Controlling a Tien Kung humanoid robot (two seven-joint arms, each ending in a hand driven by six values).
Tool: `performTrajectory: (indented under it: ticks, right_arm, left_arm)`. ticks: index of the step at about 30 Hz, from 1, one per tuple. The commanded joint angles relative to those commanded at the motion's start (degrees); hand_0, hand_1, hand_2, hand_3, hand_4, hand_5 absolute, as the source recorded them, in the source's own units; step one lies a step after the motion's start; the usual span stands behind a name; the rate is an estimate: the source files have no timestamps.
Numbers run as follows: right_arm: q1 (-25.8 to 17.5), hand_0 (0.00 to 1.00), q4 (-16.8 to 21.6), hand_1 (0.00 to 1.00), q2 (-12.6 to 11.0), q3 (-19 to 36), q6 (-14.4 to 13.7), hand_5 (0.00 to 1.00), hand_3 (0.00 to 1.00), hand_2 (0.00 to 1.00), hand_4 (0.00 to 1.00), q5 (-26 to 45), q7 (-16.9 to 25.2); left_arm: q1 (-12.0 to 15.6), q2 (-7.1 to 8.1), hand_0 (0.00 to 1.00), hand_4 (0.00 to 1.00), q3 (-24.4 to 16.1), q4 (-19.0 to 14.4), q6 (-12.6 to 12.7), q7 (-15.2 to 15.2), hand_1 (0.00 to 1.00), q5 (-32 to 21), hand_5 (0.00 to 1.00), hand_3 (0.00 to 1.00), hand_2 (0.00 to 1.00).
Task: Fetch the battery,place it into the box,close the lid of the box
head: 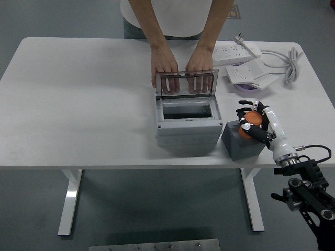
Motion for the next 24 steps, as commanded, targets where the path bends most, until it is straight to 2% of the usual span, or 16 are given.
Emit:
performTrajectory:
  ticks: [9,20,21,24]
  right_arm:
    - [0.09,0.431,0.08,0.450,0.03,-0.13,-0.35,0.008,0.611,0.523,0.440,-0.03,0.07]
    - [0.22,0.428,0.09,0.444,0.03,-0.67,-0.99,0.010,0.608,0.520,0.431,-0.05,-0.05]
    - [0.22,0.360,0.08,0.406,0.04,-0.69,-1.01,0.060,0.533,0.483,0.366,-0.02,-0.07]
    - [0.24,0.360,0.07,0.406,0.04,-0.79,-1.11,0.060,0.533,0.483,0.366,0.05,-0.08]
  left_arm:
    - [0.03,0.06,0.632,0.500,0.03,-0.01,0.32,-0.23,0.698,0.04,0.002,0.541,0.573]
    - [0.03,0.18,0.632,0.500,-0.09,-0.03,0.68,-0.37,0.698,0.25,0.002,0.541,0.573]
    - [0.04,0.20,0.632,0.500,-0.11,-0.03,0.71,-0.37,0.698,0.28,0.002,0.541,0.573]
    - [0.02,0.29,0.632,0.500,-0.12,-0.04,0.82,-0.46,0.698,0.30,0.002,0.541,0.573]
